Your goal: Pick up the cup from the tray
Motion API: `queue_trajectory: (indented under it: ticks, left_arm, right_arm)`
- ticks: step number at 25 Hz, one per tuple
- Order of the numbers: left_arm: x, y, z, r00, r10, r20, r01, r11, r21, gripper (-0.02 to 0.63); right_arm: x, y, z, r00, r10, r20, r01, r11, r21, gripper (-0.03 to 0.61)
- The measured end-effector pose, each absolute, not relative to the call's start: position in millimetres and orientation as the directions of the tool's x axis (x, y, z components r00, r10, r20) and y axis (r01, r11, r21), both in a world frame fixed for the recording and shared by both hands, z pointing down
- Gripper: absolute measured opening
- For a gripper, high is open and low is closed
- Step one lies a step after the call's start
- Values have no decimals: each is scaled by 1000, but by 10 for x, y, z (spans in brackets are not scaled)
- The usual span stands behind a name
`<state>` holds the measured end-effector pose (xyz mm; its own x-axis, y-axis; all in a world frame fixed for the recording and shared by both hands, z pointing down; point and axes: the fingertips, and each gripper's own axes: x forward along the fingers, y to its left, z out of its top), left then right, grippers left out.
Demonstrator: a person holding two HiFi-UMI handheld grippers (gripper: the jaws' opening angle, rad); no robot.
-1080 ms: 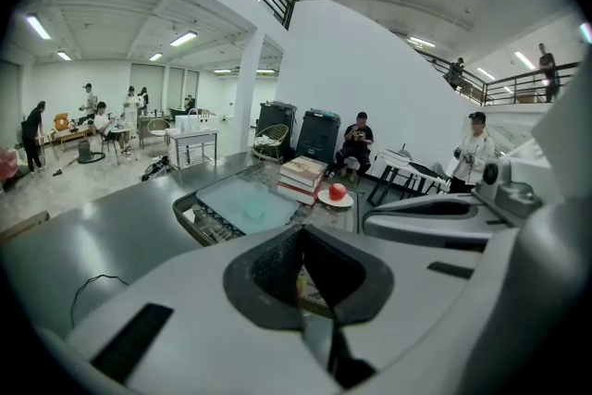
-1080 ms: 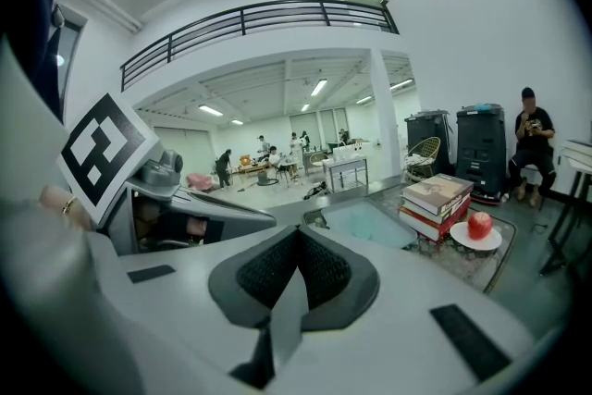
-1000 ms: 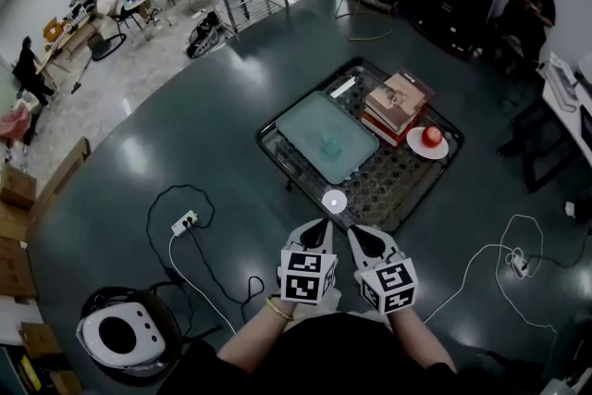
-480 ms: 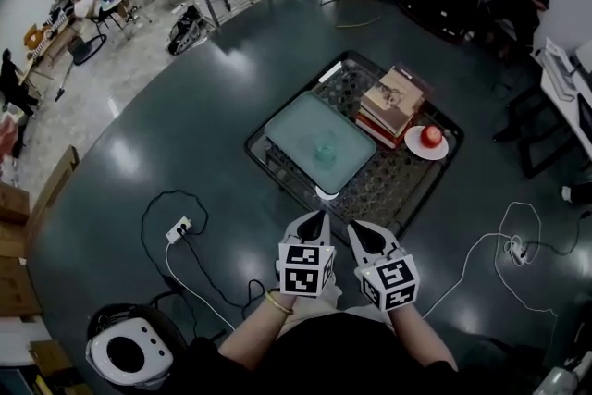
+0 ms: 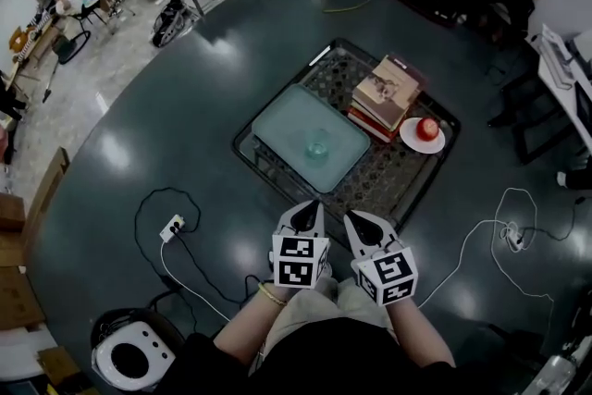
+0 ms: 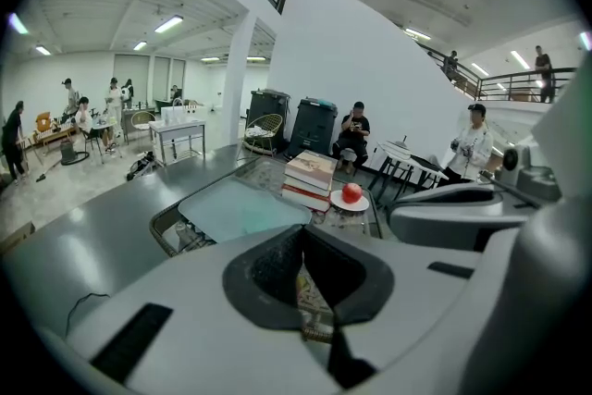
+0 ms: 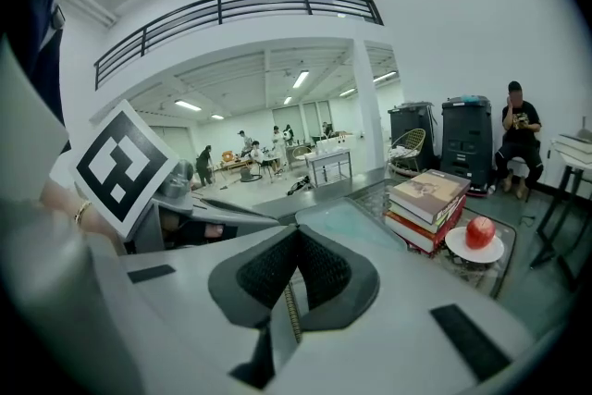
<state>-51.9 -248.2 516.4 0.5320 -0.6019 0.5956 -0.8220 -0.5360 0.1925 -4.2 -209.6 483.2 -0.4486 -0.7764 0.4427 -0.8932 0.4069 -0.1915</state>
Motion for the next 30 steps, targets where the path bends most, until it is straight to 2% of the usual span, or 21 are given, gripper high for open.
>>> queue_trajectory:
  ticks: [8,11,17,30]
  left_arm:
    - [-508,-2727,5461,499,-626,600,-845,-503,179,23]
    - [-476,-2869,5601,488,-626,608,-854,-486,185,96]
    - [-397,-3211,5970,461,-622,633,-872,-451,191,181]
    - [-185,-3802,6496,437,-616,656,-880,-443,170,313]
  right_arm:
    - [39,-2228,4956,-471,-754,458,-882,419,-218,9]
    - [85,-2292,5024,-483,-743,464,-876,422,-235,9]
    - [187,-2451,5196,-501,-720,481,-865,423,-269,9]
    - [312,-2622,5497,-518,-695,498,-855,403,-327,9]
